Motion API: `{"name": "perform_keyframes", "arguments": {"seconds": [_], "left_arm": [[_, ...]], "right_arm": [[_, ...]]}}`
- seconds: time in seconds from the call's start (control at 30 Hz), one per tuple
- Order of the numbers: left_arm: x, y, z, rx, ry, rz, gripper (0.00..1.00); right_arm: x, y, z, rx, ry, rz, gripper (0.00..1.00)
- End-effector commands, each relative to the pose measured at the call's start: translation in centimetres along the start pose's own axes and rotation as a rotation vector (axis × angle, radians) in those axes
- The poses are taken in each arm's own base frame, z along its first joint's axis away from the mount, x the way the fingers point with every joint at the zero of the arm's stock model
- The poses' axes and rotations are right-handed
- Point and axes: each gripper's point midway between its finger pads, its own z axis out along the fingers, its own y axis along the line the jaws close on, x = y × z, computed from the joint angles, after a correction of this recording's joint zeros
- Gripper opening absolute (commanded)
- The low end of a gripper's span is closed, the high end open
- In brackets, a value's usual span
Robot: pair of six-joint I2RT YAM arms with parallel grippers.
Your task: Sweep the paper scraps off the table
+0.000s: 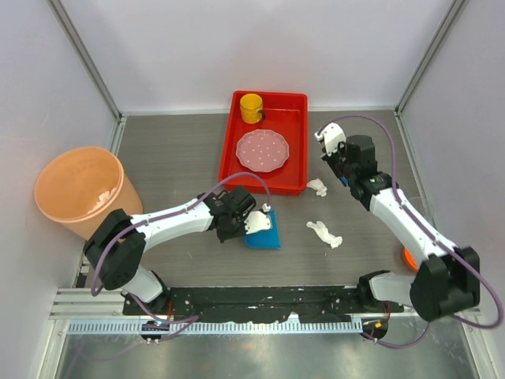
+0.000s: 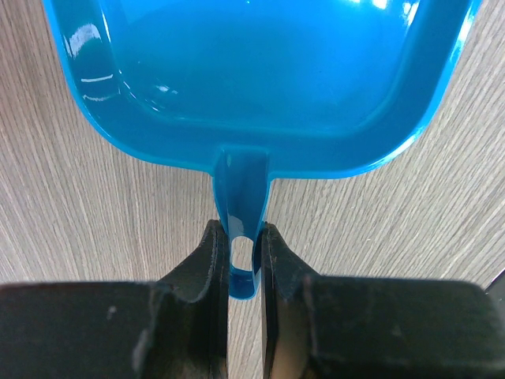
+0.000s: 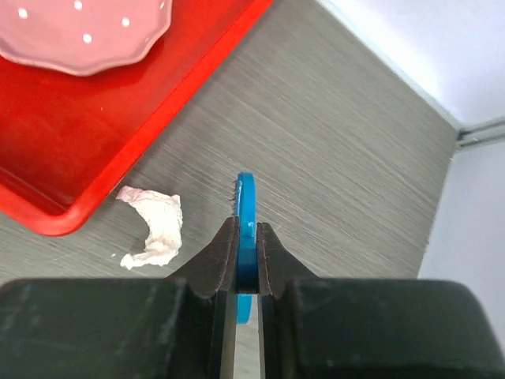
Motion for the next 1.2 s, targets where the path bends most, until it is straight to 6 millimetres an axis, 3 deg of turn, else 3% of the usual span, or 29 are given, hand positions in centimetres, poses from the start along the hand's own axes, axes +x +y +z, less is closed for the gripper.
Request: {"name": "perform_keyframes", "arguments": {"seconds": [0.0, 0.03, 0.2, 0.27, 0.4, 0.53, 0.73, 0.83, 0.9, 0.97, 1.03, 1.17], "left_arm": [[-1.3, 0.8, -0.8, -0.039, -0.054, 0.004, 0.00], [-1.3, 0.8, -0.8, -0.038, -0.054, 0.006, 0.00], [-1.3, 0.9, -1.0, -0.046, -0.064, 0.012, 0.00], [-1.4, 0.9, -1.0, -0.048, -0.068, 0.015, 0.00], [-1.3, 1.5, -1.1, -0.078, -0.060, 0.028, 0.00], [-1.3, 1.6, -0.8, -0.080, -0.058, 0.041, 0.00], [-1.5, 1.7, 0.1, -0.069, -0.047, 0.055, 0.00], [-1.9, 1.6, 0.4, -0.054, -0.050, 0.050, 0.00], [-2.3, 1.3, 0.4, -0.029, -0.066, 0.048, 0.00], [-2.4, 1.1, 0.3, -0.017, -0.070, 0.051, 0.00], [-2.3, 0.8, 0.3, -0.007, -0.070, 0.057, 0.00], [-2.6, 0.8, 0.4, -0.008, -0.066, 0.073, 0.00]], "right_arm": [[-1.1, 2.0, 3.8, -0.144, -0.129, -0.198, 0.01], [-0.6, 3.7, 4.0, -0.225, -0.149, -0.228, 0.01], [1.4, 5.3, 4.7, -0.297, -0.154, -0.271, 0.01], [3.5, 6.3, 4.0, -0.354, -0.080, -0.283, 0.01], [4.8, 7.8, 1.5, -0.436, -0.030, -0.238, 0.01], [5.7, 10.0, -2.5, -0.542, -0.004, -0.234, 0.01], [7.5, 14.0, -5.9, -0.647, 0.122, -0.284, 0.01], [6.5, 15.2, -6.6, -0.637, 0.094, -0.249, 0.01], [4.9, 14.6, -6.9, -0.579, 0.046, -0.207, 0.01], [2.9, 11.7, -6.1, -0.384, 0.025, -0.091, 0.01], [1.0, 8.8, -6.6, -0.237, -0.011, -0.034, 0.01], [-0.2, 3.6, -8.5, 0.033, 0.032, 0.158, 0.01]]}}
